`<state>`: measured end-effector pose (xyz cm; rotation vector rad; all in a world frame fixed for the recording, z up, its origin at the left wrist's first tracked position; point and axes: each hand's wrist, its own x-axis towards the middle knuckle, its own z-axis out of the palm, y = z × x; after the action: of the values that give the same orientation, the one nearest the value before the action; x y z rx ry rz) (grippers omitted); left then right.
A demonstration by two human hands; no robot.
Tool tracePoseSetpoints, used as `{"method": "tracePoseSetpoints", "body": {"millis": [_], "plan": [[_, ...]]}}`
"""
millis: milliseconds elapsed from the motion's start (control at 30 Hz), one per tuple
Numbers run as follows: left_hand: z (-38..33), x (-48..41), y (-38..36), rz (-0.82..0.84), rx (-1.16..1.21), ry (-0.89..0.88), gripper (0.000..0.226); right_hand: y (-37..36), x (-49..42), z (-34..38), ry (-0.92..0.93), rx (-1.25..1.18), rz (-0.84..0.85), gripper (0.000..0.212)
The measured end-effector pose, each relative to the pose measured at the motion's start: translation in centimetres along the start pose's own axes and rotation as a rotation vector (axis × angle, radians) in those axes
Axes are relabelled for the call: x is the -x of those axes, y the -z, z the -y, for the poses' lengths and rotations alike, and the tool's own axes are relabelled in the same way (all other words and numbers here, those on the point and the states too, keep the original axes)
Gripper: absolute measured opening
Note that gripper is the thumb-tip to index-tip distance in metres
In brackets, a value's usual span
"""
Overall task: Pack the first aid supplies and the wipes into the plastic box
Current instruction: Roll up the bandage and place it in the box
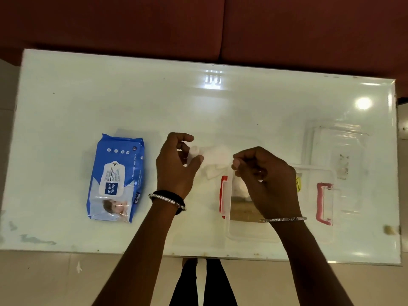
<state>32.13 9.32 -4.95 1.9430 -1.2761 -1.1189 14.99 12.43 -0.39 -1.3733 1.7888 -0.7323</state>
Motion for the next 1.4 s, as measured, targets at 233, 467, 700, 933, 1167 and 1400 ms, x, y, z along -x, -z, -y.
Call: {"method": "tracePoseSetpoints", "body": {"millis": [233,467,700,933,1167,1400], "plan": [[-3.9,3.4,7.1,-0.064,-0.043,-0.257,0.037,-0.7,-1.1,6.0,0.019,-0.252,0.293,0.027],[-6.5,5.3,9.3,-0.148,-0.051,-0.429,0.029,-1.7,-0.5,9.7,0.036,-0.393,0.443,0.034],[-6.3,6.4,9.5,0.008,0.425,-0.092,0.054,-0.9,-0.7,9.7,-0.011,-0.522,0.327,0.028],[-5.2,6.0,9.4,0.113,0.548,0.055,0.025,-0.9,-0.6,10.3,0.005,-0.707,0.272,0.025],[-7.7,3.5,11.0,0.002,0.513,-0.095,0.017,-0.5,-2.8,13.2,0.137,-0.693,0.316,0.024],[-10.1,2.0,12.6,0.059,0.633,-0.088,0.025,0.9,-5.4,15.1,0.149,-0.685,0.347,0.039]]}}
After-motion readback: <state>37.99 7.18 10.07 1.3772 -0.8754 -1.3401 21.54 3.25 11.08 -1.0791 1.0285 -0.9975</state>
